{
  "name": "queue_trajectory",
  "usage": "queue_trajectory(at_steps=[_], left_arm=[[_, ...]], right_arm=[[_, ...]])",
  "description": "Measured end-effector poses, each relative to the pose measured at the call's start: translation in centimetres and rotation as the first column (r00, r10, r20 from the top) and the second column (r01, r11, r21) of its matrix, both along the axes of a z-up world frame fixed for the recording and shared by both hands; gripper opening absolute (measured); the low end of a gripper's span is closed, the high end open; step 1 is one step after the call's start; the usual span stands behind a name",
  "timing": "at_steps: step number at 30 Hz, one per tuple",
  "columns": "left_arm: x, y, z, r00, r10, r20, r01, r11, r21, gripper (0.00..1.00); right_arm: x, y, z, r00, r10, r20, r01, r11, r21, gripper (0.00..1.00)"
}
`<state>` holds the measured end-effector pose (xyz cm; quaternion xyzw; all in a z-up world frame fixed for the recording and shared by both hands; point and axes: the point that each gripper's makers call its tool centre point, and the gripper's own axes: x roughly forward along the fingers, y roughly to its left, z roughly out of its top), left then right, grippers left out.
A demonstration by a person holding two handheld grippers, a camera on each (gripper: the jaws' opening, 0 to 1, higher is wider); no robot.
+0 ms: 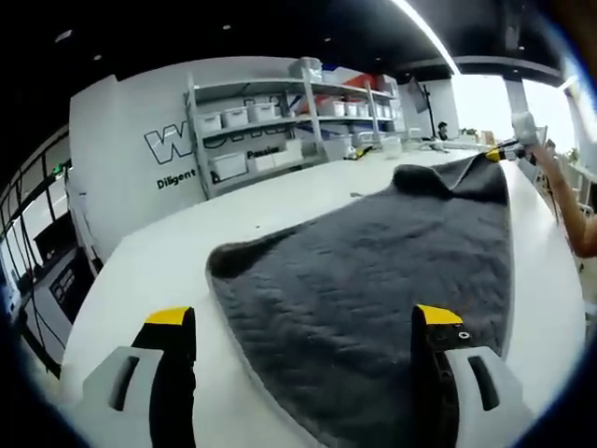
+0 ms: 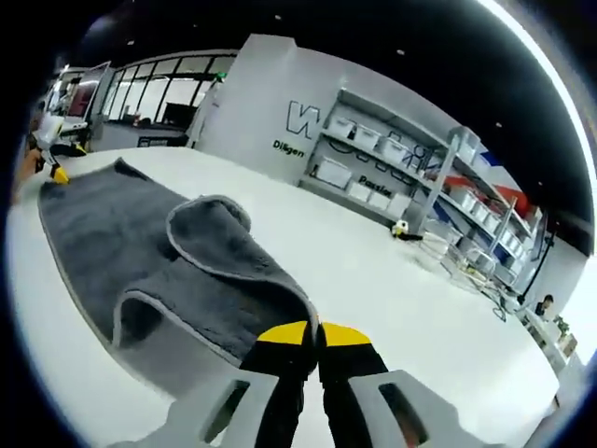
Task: Open the folded towel by lifting each exposed corner and separating the folded layers until the towel lies flat within the target outline without major curled edges
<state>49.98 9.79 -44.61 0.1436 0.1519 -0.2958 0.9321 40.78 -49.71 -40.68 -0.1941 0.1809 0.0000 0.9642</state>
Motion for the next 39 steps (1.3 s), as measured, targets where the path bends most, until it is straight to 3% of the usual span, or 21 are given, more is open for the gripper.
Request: queue_trajectory(at_steps=[20,30,39], left_arm=[[-0.1,0.1,-0.3,1.000,-0.006,-0.010,0.006,1.000,0.010,0.93],[-0.1,0.1,-0.2,1.000,-0.012,-0.007,0.012,1.000,0.015,0.92],[-0.1,0.2,-0.1,1.000,-0.009,-0.004,0.009,1.000,0.018,0.92]], right_arm=[[-1.2,-6.5,-5.4,0.980,-0.135,-0.149,0.136,0.991,0.002,0.00],[-1.6,-7.2,-8.3,0.961,-0.147,-0.233,0.148,0.989,-0.014,0.00],[-1.7,-7.1,-8.3,0.959,-0.149,-0.243,0.146,0.989,-0.032,0.01]])
